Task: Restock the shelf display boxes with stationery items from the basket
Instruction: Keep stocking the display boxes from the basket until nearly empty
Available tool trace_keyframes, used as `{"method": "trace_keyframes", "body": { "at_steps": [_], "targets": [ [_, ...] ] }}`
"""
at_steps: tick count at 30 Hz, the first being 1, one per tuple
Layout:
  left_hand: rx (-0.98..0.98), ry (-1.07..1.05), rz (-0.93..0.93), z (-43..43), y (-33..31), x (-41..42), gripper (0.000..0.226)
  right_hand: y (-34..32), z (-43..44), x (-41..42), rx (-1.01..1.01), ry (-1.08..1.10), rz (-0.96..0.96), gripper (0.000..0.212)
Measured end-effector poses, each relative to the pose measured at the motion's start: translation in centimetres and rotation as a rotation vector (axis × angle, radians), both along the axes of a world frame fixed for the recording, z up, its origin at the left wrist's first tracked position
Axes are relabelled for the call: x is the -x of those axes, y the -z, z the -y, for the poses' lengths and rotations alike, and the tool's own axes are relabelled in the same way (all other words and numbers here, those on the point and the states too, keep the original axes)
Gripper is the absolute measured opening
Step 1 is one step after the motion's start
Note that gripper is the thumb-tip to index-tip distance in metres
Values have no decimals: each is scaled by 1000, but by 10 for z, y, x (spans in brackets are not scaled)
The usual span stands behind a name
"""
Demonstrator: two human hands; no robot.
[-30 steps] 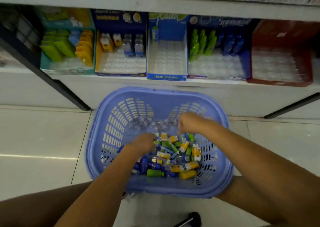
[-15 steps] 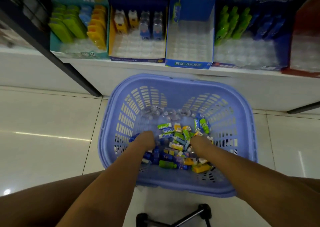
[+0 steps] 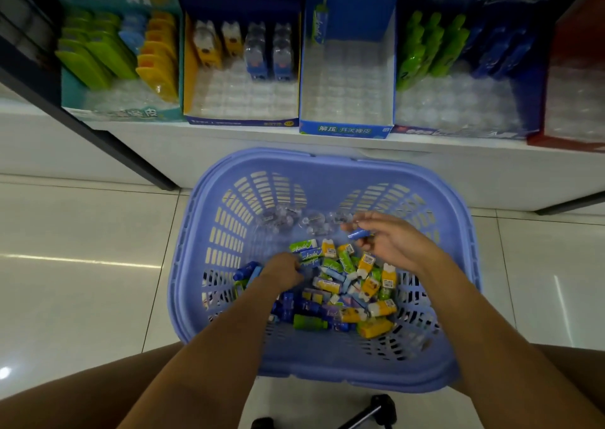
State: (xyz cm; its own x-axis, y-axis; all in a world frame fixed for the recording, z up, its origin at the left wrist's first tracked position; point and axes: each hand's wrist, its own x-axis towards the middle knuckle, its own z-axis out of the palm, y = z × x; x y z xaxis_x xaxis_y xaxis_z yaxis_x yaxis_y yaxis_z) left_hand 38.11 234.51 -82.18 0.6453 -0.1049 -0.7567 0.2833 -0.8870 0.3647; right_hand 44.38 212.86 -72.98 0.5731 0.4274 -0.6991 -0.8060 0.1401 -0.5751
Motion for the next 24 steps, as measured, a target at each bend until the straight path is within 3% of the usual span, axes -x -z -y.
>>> {"method": "trace_keyframes", "body": {
  "at_steps": [3, 5, 9, 12, 16, 19, 21, 24],
  "targets": [
    [174, -294, 45, -4, -20, -14, 14, -16, 0, -5, -93, 64, 69, 24],
    [411, -514, 62, -8, -43, -23, 8, -31, -2, -9, -105, 54, 154, 27],
    [990, -902, 65, -14, -98, -32, 11, -62, -12, -20, 52, 16, 363, 23],
    [1256, -1020, 74, -20, -141, -38, 18, -89, -25, -26, 132, 62, 522, 23],
    [1277, -1109, 195, -28, -184, -50, 26, -125, -43, -40, 205, 11, 750, 25],
    [1243, -1045, 358, -39, -196, -49, 23, -149, -62, -63, 453, 10, 930, 32],
    [1207, -1004, 453, -47, -199, -45, 34, -161, -79, -81, 620, -24, 1067, 32],
    [1161, -1080, 503, -54, -203, -43, 43, -170, -111, -103, 862, -184, 1311, 30]
  ]
}}
